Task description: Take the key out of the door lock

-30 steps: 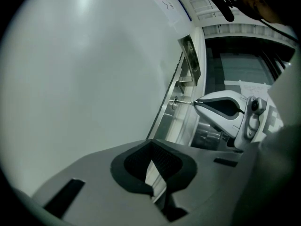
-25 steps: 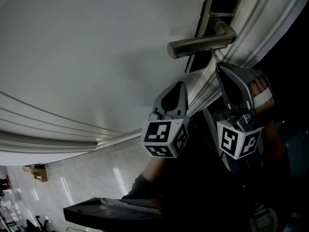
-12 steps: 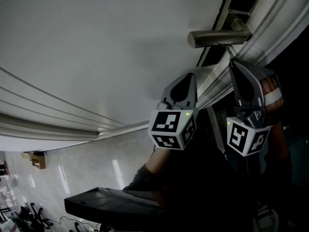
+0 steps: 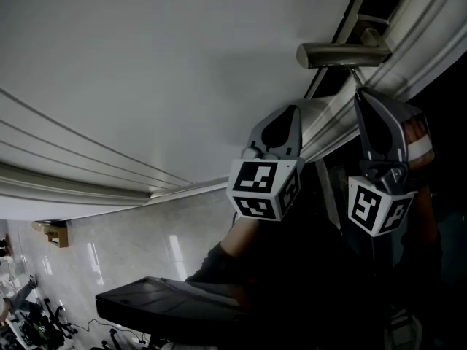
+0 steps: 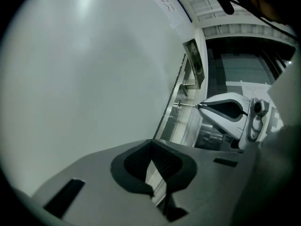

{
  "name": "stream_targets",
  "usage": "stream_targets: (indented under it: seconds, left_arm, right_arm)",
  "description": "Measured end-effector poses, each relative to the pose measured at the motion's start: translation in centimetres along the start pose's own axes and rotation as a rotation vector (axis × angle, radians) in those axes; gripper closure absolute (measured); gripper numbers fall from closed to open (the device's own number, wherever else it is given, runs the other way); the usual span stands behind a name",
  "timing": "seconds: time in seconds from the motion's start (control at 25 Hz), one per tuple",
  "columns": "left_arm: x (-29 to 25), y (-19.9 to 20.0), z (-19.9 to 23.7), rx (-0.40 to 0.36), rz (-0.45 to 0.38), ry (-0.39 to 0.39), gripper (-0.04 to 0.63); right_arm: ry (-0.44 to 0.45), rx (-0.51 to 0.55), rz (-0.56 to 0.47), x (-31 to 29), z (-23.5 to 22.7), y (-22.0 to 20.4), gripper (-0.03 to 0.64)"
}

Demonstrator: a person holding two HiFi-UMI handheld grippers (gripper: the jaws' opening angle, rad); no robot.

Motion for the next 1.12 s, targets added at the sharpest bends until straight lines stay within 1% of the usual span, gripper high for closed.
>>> stream_targets:
  seconds: [0.28,0.48,0.56,0.64,0.72,0.76,0.8,0.92,0.96,1.04,1.12]
  left_arm:
    - [0.1,-0.1,0.4,0.004,0.011,0.012,0.595]
    - [0.0,-0.6,0.2,0.005,0.024,-0.004,0.595]
    - [0.1,-0.8,0.2,0.005,0.028,-0.002,0.595]
    - [0.3,-1.0,0.1,0.007,0.039,0.006,0.595]
    - [0.5,-1.2,0.2,0.009,0.052,0.015,0.595]
    - [0.6,-1.4,0.3,0.008,0.057,0.018,0.595]
    - [0.8,-1.6,0.4,0.006,0.06,0.019,0.595]
    - [1.1,-2.2,0.6,0.011,0.074,0.026,0.595]
    - [1.2,-2.4,0.6,0.011,0.08,0.029,0.595]
    - [1.4,-3.0,0.8,-0.001,0.096,0.029,0.595]
    - [1.7,-3.6,1.0,-0.015,0.112,0.021,0.595]
  right_arm:
    - [0.012,-0.016,-0.007,0.6,0.3,0.2,0.604]
    - [0.013,-0.034,-0.004,1.3,0.6,0.1,0.604]
    - [0.014,-0.055,-0.007,1.7,0.8,0.2,0.604]
    - [0.017,-0.103,-0.008,2.0,1.2,0.2,0.604]
    - [0.02,-0.188,-0.001,2.4,2.0,0.0,0.604]
    - [0.021,-0.248,0.007,2.5,2.6,-0.2,0.604]
    - [0.024,-0.321,0.019,2.6,3.2,-0.4,0.604]
    - [0.031,-0.602,0.045,2.7,4.4,-0.9,0.604]
    - [0.03,-0.682,0.053,2.8,4.8,-1.1,0.604]
    - [0.035,-0.801,0.06,3.0,5.5,-1.5,0.604]
    - [0.067,-0.892,0.049,3.3,6.1,-1.7,0.604]
Point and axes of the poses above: the fingertips, and each gripper's own axes: x backward along the fingers, z to its left, y out of its top, the point moved 6 cm from there along x, backward along the fingers, and after that the axes turned 3 degrees about -z, right-handed, at the moved point
